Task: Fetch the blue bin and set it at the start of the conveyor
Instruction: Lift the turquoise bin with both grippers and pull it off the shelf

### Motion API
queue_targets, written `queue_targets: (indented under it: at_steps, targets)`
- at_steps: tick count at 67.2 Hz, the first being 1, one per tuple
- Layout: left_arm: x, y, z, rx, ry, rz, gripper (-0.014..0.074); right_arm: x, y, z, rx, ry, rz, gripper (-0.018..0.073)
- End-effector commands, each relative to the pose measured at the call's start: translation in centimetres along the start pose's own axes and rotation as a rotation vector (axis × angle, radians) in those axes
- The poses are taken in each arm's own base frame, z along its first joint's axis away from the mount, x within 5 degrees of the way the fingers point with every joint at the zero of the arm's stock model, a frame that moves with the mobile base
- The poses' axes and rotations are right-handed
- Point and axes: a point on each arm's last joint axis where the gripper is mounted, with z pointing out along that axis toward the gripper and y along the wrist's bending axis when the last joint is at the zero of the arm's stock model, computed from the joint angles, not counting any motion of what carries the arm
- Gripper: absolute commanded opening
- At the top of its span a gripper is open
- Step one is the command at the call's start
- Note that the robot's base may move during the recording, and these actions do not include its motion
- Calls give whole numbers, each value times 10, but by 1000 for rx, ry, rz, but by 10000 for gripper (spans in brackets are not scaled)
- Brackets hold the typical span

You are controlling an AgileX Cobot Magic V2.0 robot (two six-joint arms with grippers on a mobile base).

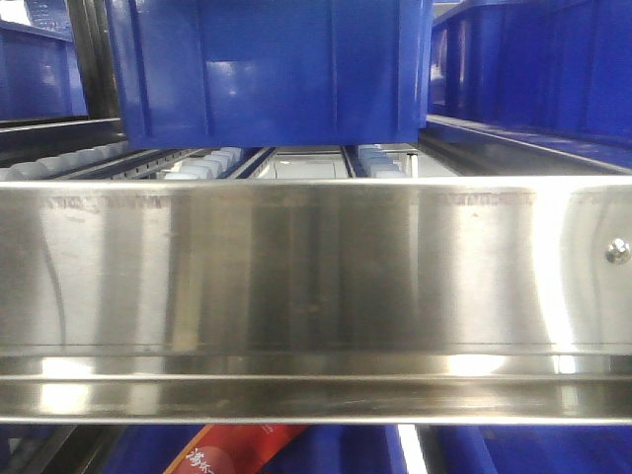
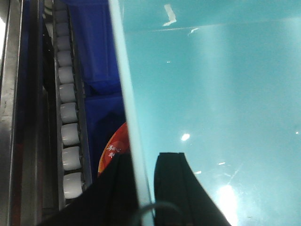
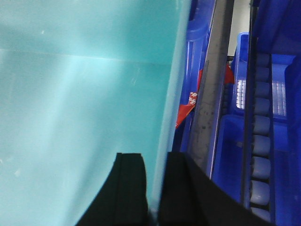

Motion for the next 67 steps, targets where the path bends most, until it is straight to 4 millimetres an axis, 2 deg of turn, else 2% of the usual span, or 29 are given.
queue_targets:
  at_steps: [1, 67]
  targets:
    - [-3, 2, -9, -18, -42, 21, -111, -6, -5, -10, 36, -74, -43, -153]
    - [-7, 2, -9, -15, -82, 21, -111, -6, -5, -10, 35, -76, -43, -153]
